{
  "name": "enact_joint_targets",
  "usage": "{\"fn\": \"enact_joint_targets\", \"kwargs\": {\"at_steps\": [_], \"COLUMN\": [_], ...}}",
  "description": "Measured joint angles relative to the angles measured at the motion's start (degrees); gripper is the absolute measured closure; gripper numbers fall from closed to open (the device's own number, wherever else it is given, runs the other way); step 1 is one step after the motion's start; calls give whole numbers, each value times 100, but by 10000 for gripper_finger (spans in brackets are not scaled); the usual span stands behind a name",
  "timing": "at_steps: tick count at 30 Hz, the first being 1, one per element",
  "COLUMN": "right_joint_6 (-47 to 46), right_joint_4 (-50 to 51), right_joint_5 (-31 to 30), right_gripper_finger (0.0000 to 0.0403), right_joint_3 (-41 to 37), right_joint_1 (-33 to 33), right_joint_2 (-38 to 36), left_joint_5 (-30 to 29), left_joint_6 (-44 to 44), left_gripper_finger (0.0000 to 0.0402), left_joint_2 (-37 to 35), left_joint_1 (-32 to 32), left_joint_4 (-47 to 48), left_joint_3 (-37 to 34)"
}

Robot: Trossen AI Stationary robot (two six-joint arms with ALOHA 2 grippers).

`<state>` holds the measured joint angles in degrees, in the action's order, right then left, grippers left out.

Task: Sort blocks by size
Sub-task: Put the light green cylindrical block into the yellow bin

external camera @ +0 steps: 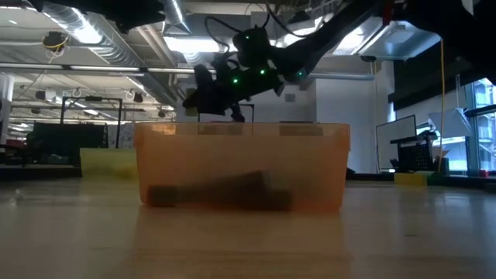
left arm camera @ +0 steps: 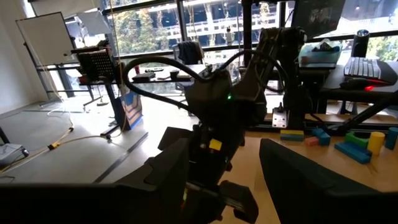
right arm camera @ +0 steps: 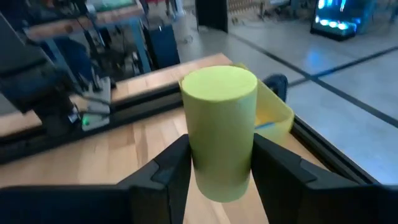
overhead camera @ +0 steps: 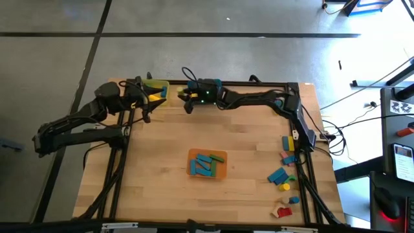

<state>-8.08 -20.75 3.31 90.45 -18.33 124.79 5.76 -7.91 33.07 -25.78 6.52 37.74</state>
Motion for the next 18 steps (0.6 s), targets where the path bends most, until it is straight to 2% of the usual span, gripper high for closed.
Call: {"fn": "enact_joint_targets", "kwargs": {"at_steps": [5,18], "right_joint_6": [-98,103], "right_joint_4": [-549,-572], "right_joint_5": [23,-272], "right_gripper_finger": [246,246], "right_joint_3": [4,795], "right_joint_1": [-2,-7], "right_joint_2": [189,214], "left_joint_5": [-2,-2], "left_joint_6": [-9,-1], "left_gripper_finger": [219,219], "left_joint_2": [83,200], "left_joint_1": [0,-1], "left_joint_4": [-46,-165], "left_joint_3": [0,0]}}
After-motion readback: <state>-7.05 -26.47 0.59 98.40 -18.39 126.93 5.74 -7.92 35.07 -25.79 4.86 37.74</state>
